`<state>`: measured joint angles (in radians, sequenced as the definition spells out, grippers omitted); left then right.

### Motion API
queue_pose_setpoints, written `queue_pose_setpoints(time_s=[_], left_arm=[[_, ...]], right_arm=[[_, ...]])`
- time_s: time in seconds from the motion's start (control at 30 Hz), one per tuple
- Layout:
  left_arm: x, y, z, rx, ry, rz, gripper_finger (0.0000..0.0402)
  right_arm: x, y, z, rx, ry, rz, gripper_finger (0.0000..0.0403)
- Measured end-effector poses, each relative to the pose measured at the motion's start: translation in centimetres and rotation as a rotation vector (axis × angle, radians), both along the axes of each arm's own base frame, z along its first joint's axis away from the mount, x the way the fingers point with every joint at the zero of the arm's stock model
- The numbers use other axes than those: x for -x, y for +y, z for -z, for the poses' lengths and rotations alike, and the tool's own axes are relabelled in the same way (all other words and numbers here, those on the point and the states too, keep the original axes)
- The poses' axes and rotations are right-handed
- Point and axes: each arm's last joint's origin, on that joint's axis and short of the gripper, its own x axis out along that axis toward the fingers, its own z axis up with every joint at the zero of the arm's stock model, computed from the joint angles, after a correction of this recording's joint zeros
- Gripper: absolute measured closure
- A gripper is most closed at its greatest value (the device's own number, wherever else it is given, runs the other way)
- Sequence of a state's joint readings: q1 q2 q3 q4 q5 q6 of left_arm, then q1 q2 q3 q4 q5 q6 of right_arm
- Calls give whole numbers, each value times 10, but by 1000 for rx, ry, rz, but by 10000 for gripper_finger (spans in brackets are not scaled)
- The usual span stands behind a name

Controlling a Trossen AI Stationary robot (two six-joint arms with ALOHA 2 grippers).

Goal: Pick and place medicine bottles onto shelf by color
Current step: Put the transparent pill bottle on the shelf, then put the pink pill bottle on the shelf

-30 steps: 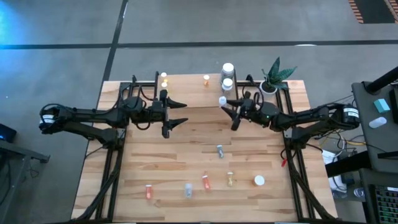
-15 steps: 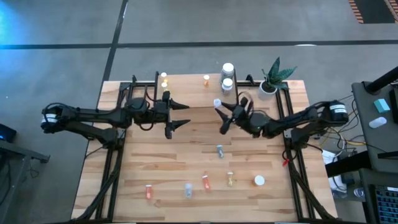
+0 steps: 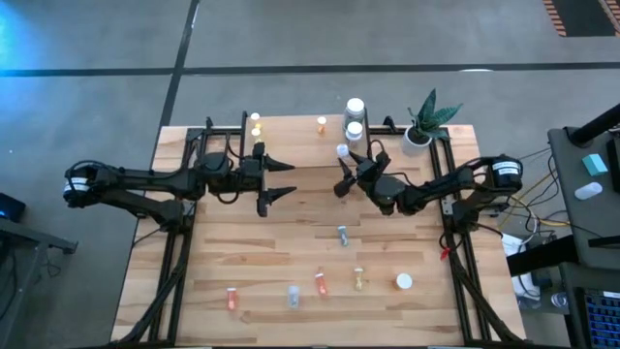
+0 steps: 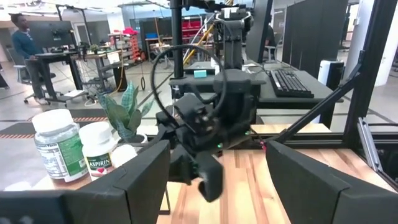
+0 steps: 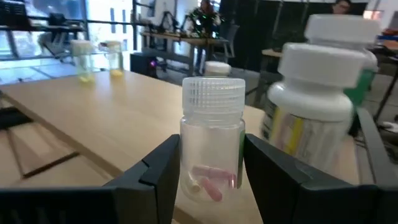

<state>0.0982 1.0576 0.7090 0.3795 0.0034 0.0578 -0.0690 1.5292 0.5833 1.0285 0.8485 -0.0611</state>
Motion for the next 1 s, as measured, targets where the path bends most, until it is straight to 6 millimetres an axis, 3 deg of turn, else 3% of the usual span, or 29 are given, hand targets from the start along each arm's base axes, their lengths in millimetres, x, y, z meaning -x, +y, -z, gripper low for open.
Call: queue_pose_setpoints(time_s=[0.2,0.5,1.0], left_arm=[[0,0,8,2,23,1,152],[3,0,20,3,17,0,152],[4,0,19,1,9,0,152]], right_arm=[[1,-16,6,-30,-13,26,245],[0,-18,11,-39,5,-4,218],[18,-4,-19,-59,84,-40,150]])
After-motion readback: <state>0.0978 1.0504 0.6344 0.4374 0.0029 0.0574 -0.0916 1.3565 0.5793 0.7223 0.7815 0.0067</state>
